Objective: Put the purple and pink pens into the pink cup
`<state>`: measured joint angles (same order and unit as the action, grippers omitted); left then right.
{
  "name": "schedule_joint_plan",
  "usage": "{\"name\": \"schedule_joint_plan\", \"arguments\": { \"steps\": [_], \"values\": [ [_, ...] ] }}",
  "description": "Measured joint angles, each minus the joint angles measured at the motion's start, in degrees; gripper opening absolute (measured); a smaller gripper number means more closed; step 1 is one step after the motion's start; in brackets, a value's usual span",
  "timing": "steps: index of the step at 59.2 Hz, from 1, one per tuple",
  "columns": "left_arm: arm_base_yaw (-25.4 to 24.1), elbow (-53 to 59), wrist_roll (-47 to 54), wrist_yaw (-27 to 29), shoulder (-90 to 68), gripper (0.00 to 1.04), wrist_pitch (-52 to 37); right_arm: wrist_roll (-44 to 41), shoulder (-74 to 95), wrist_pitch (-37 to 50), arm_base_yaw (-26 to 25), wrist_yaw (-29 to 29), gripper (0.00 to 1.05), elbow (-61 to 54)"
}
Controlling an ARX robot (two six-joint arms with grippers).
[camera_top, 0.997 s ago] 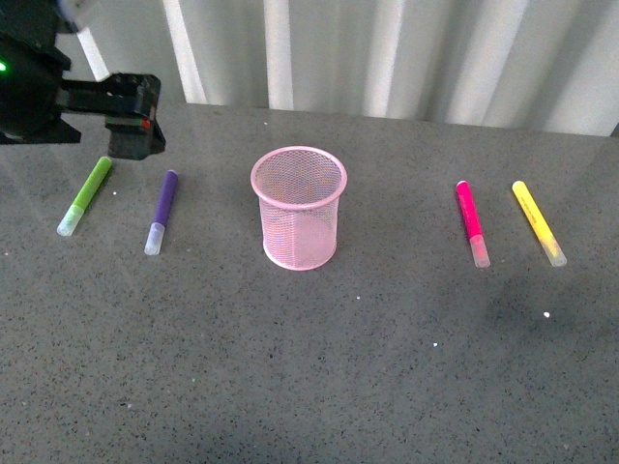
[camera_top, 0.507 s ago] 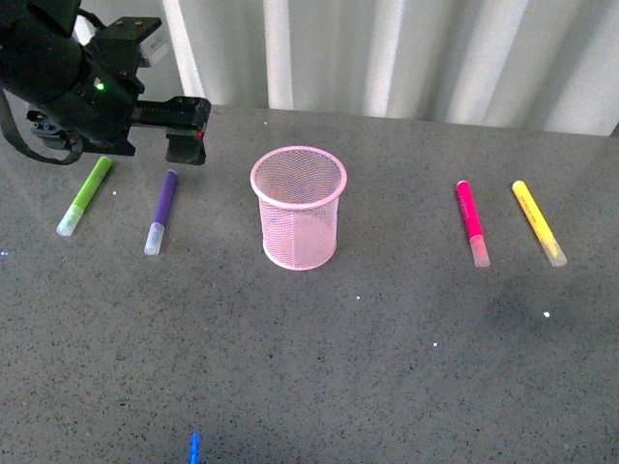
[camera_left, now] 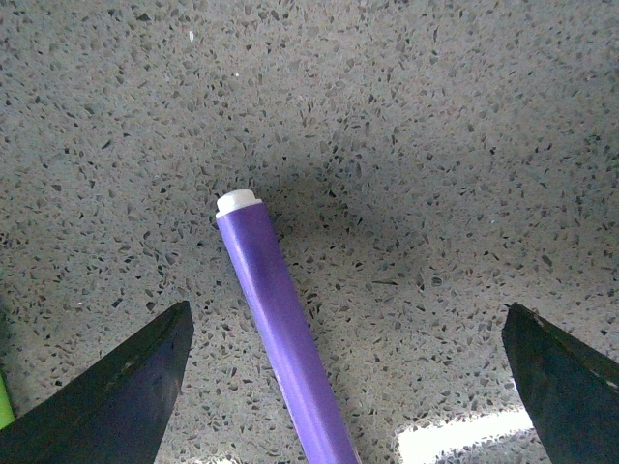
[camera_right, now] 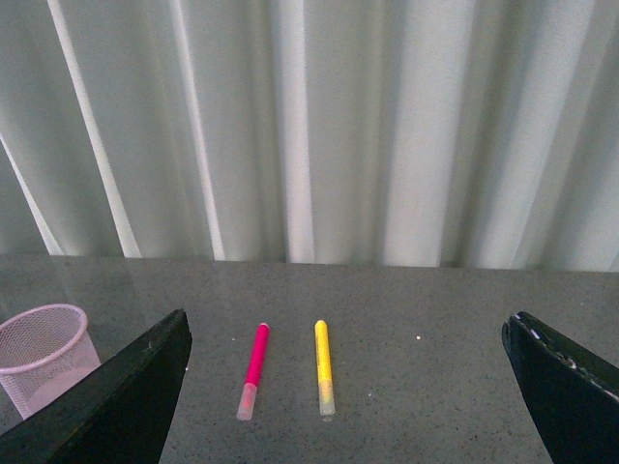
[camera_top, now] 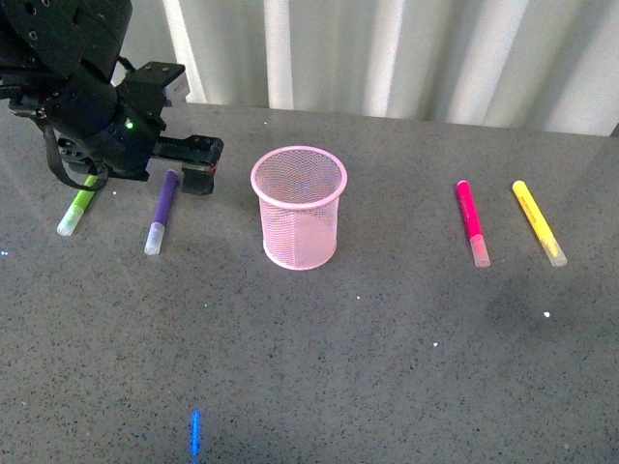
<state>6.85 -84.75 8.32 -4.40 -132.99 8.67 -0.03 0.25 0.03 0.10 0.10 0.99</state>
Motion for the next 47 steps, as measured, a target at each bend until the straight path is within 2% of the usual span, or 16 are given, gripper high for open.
{"name": "schedule_joint_plan", "arguments": {
  "steps": [31,47],
  "values": [
    [0.02,-4.46,1.81,2.56,-3.69,0.98,2.34,0.0,0.0,0.0,0.0,0.0,0.98,0.0],
    [0.04,-5.2,3.26,4.13,-4.59,0.59,3.85,0.0,0.0,0.0,0.0,0.0,0.98,0.0]
  ]
}}
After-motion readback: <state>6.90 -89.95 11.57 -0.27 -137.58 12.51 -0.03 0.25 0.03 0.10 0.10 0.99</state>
